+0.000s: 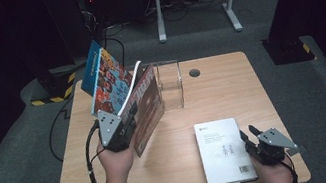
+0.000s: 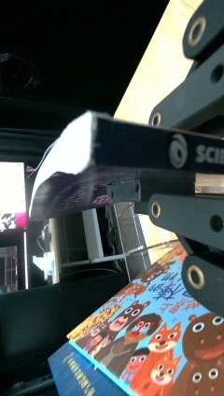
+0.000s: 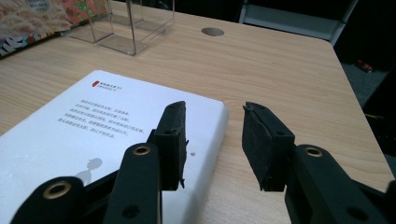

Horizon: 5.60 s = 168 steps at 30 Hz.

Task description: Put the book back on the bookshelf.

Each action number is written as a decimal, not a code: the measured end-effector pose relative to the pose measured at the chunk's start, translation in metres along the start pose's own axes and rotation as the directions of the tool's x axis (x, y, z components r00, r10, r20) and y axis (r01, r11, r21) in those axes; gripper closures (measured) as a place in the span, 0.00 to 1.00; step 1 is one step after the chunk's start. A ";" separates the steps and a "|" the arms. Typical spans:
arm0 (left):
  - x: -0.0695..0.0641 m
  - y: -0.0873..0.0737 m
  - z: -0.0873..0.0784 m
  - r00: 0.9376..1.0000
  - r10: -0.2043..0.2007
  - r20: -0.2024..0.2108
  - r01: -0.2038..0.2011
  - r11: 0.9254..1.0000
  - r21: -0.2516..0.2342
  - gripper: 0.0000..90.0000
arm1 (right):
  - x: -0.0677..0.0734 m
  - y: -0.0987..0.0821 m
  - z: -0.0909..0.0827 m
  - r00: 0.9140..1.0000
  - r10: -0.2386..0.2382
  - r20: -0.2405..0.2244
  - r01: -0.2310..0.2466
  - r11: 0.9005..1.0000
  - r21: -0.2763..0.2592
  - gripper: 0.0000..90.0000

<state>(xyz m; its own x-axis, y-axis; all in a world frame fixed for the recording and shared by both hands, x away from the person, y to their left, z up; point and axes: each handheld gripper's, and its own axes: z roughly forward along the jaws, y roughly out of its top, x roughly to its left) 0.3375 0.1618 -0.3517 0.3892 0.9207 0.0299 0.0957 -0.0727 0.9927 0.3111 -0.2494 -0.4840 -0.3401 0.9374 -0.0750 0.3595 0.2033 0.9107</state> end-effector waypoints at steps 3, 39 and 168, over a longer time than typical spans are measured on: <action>0.002 0.002 0.002 1.000 0.000 -0.006 0.000 1.000 0.008 0.93 | 0.000 0.000 0.000 1.000 0.011 0.006 -0.011 1.000 0.012 0.65; 0.010 0.015 0.053 0.996 -0.008 -0.088 0.011 0.999 0.038 0.93 | 0.000 -0.002 -0.003 1.000 -0.004 -0.008 0.004 1.000 0.004 0.65; -0.001 -0.004 0.177 0.974 -0.077 -0.215 0.081 0.997 0.009 0.93 | 0.000 -0.005 -0.003 0.999 -0.003 -0.036 0.003 1.000 0.009 0.69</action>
<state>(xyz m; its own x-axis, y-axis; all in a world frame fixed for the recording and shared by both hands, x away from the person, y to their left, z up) 0.4989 0.0929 -0.3763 0.1750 0.9843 -0.0223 0.1349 -0.0015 0.9909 0.3067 -0.2507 -0.4877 -0.3720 0.9261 -0.0628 0.3663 0.2086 0.9068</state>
